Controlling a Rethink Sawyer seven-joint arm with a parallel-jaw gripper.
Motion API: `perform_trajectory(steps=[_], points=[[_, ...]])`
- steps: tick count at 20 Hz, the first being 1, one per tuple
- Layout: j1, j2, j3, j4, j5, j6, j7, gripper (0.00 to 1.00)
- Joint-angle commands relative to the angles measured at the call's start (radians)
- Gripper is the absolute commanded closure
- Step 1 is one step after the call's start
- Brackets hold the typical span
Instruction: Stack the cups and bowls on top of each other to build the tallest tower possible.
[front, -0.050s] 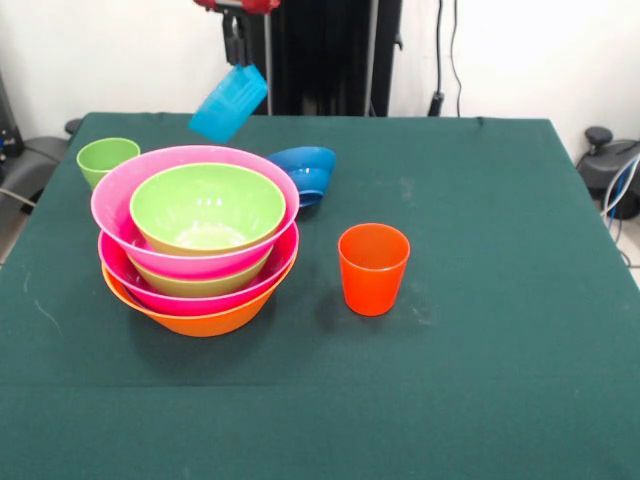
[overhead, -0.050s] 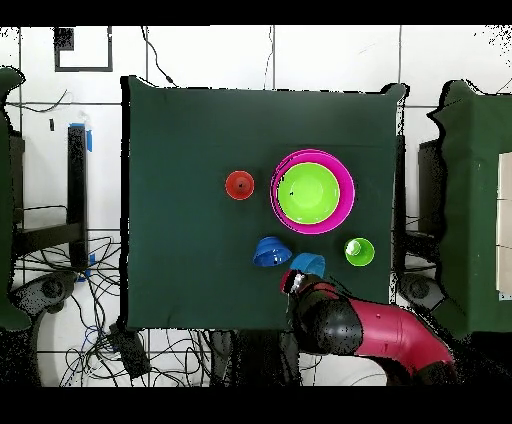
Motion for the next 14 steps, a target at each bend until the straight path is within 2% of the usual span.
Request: perform_trajectory(steps=[1,9,14], points=[[0.002,-0.045,0.113,0.079,0.052,0.127,-0.069,1.0],[-0.023,-0.108,0.167,0.06,0.105,0.205,-0.114,1.0],[-0.04,-0.085,0.209,0.006,0.111,0.247,-0.139,1.0]])
